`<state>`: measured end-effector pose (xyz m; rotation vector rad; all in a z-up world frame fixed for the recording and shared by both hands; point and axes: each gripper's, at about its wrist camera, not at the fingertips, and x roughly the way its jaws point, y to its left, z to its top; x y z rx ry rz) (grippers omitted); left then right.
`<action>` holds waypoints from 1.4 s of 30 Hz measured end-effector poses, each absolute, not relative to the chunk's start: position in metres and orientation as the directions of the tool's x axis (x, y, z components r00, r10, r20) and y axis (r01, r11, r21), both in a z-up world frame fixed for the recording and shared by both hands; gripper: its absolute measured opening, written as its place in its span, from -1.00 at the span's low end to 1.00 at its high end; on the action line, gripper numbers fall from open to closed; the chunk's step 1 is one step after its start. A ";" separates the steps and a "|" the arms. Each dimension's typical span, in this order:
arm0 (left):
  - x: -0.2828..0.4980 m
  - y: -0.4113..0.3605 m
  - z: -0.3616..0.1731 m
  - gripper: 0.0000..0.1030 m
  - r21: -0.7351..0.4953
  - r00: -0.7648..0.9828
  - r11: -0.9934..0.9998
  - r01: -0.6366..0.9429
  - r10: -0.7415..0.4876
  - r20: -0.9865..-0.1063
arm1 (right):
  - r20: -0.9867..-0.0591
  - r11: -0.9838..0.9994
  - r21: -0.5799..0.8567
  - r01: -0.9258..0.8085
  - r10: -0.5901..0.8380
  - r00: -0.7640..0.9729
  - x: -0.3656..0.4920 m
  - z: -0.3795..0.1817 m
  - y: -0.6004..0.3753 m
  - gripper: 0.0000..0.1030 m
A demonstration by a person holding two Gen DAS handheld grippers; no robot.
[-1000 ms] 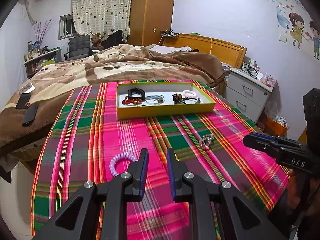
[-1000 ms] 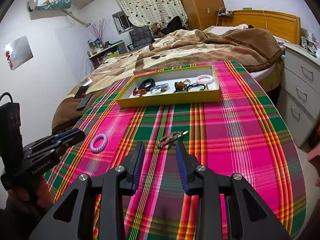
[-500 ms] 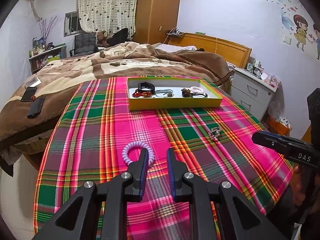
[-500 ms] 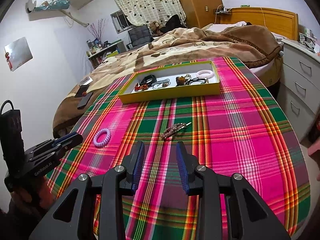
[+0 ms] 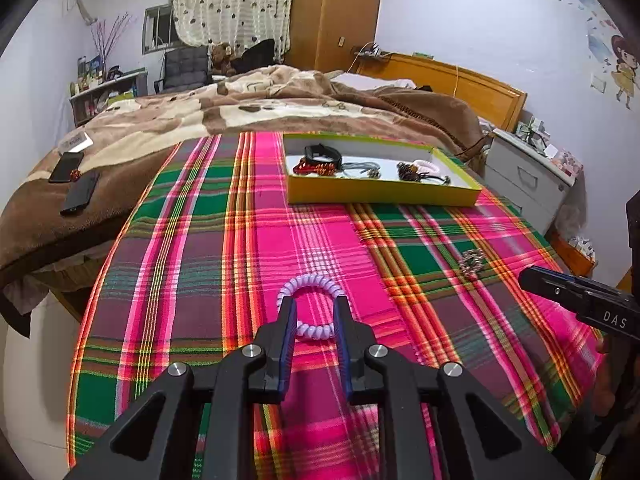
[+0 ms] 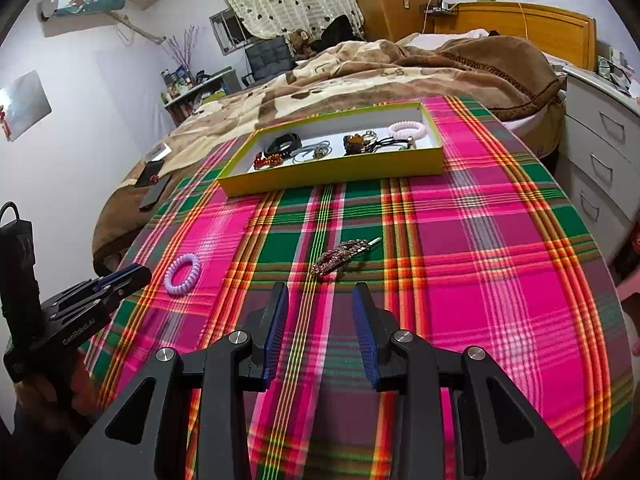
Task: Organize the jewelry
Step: 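Move both tools toward the lavender hair tie and silver beaded keychain, then grasp the lavender coiled hair tie with the left tool while the right tool grasps the silver beaded keychain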
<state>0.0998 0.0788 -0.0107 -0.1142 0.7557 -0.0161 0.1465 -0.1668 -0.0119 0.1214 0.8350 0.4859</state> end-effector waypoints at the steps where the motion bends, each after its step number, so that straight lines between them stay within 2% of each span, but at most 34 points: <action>1: 0.103 0.080 -0.012 -0.65 -0.109 0.724 0.994 -0.031 -0.052 -0.688 | -0.685 0.885 0.292 -0.362 0.458 0.566 0.149 -0.014 -0.166 -0.34; 18: 0.129 0.093 -0.028 -0.64 -0.181 0.663 0.982 -0.055 -0.100 -0.742 | -0.739 0.897 0.329 -0.294 0.439 0.511 0.198 -0.038 -0.148 -0.34; 28: 0.147 0.086 -0.036 -0.64 -0.149 0.625 0.985 -0.085 -0.064 -0.778 | -0.755 0.917 0.281 -0.284 0.394 0.523 0.205 -0.037 -0.141 -0.34; 32: 0.149 0.079 -0.036 -0.64 -0.119 0.622 0.989 -0.089 -0.038 -0.782 | -0.762 0.924 0.255 -0.286 0.374 0.528 0.207 -0.038 -0.140 -0.59; 37: 0.151 0.075 -0.036 -0.64 -0.101 0.621 0.991 -0.087 -0.025 -0.783 | -0.770 0.927 0.224 -0.302 0.358 0.528 0.208 -0.038 -0.135 -0.59; 42: 0.152 0.071 -0.035 -0.64 -0.090 0.620 0.993 -0.078 -0.023 -0.784 | -0.763 0.923 0.217 -0.318 0.364 0.534 0.207 -0.036 -0.131 -0.69</action>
